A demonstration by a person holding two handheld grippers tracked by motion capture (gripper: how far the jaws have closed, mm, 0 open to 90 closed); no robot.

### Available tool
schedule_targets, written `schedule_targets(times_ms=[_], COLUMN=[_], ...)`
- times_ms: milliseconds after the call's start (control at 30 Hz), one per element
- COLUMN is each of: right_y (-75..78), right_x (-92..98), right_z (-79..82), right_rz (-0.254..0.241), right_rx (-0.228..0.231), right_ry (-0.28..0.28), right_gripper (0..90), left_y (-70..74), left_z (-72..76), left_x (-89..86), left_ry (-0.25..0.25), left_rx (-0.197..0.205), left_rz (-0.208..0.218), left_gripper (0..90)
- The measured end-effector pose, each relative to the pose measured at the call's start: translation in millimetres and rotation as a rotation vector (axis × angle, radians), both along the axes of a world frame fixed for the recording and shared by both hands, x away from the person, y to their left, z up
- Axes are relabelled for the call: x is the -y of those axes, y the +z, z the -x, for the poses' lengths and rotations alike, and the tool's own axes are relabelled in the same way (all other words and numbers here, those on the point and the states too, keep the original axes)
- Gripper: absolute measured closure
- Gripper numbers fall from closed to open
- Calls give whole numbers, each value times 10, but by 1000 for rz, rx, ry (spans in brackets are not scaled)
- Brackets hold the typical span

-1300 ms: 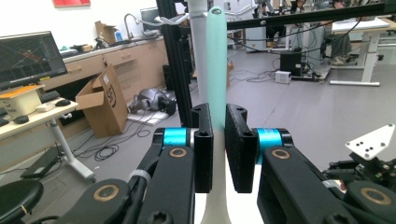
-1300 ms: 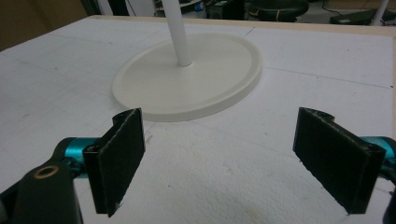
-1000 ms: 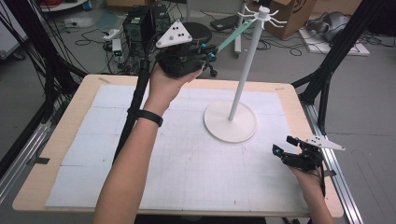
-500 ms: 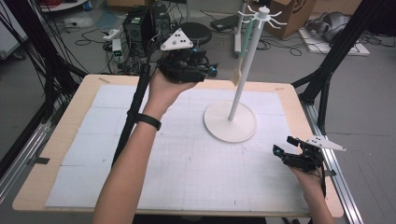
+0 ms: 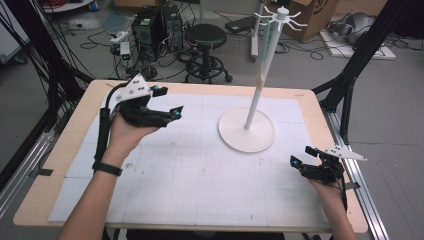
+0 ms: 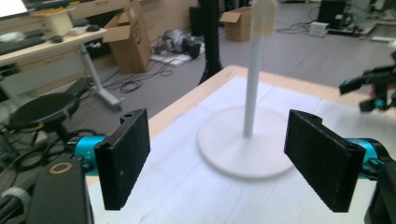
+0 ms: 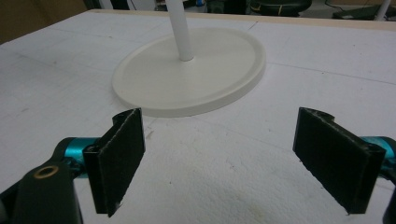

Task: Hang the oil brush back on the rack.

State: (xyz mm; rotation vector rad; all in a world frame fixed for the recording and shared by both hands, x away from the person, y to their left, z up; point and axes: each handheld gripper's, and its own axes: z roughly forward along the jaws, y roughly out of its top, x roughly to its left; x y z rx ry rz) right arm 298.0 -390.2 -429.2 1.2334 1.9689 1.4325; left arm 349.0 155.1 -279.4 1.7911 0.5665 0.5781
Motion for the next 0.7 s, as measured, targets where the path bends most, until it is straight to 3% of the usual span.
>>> schedule_targets(times_ms=[167, 467, 700], right_y=[-16, -39, -36], right_x=[-18, -25, -34], right_z=[-6, -33, -22], right_rz=[4, 14, 22], right_rx=[-8, -17, -20], right_ry=[5, 6, 6], right_gripper=[154, 154, 154], left_y=[-317, -869, -1191], left_z=[189, 447, 514], left_x=[-294, -725, -894], left_ry=[32, 72, 97], left_rx=[-6, -38, -75], left_rz=[-37, 7, 36], left_gripper=[216, 206, 192])
